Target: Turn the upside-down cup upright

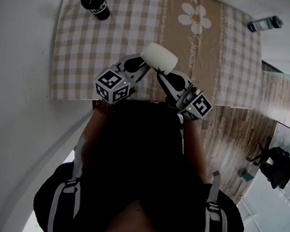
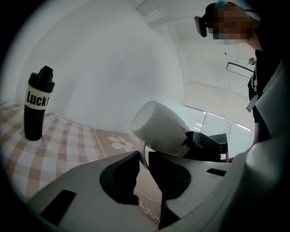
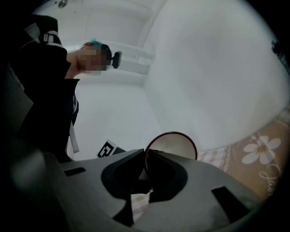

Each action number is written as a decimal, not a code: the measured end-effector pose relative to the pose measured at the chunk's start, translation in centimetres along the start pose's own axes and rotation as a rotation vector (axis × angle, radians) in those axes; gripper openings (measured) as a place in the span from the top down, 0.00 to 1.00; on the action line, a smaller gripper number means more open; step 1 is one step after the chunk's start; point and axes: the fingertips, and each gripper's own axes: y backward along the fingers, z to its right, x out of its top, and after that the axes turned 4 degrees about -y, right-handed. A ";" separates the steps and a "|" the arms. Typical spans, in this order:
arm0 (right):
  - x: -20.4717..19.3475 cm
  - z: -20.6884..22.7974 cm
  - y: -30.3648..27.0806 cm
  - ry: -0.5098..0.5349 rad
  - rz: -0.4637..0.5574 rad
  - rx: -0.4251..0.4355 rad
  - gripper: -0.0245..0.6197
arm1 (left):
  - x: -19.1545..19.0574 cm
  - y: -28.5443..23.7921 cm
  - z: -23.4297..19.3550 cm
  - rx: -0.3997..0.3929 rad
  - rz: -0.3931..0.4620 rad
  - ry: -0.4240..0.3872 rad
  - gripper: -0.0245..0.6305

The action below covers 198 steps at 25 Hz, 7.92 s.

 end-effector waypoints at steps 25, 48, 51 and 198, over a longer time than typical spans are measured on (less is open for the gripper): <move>0.4 0.6 -0.2 -0.689 0.046 0.317 0.88 | 1.8 0.6 -1.2 0.072 0.094 -0.231 0.91; -1.5 -1.9 -1.2 -0.499 -0.056 0.297 0.92 | -1.3 1.0 -1.6 -0.074 0.026 -0.553 0.48; -0.4 -1.1 -0.6 -0.509 -0.027 0.301 0.92 | -2.2 1.9 -0.7 -0.130 0.000 -0.626 0.44; -8.2 17.0 2.9 0.374 -0.446 -0.488 0.90 | -2.4 -0.7 0.5 0.006 0.035 -0.394 0.96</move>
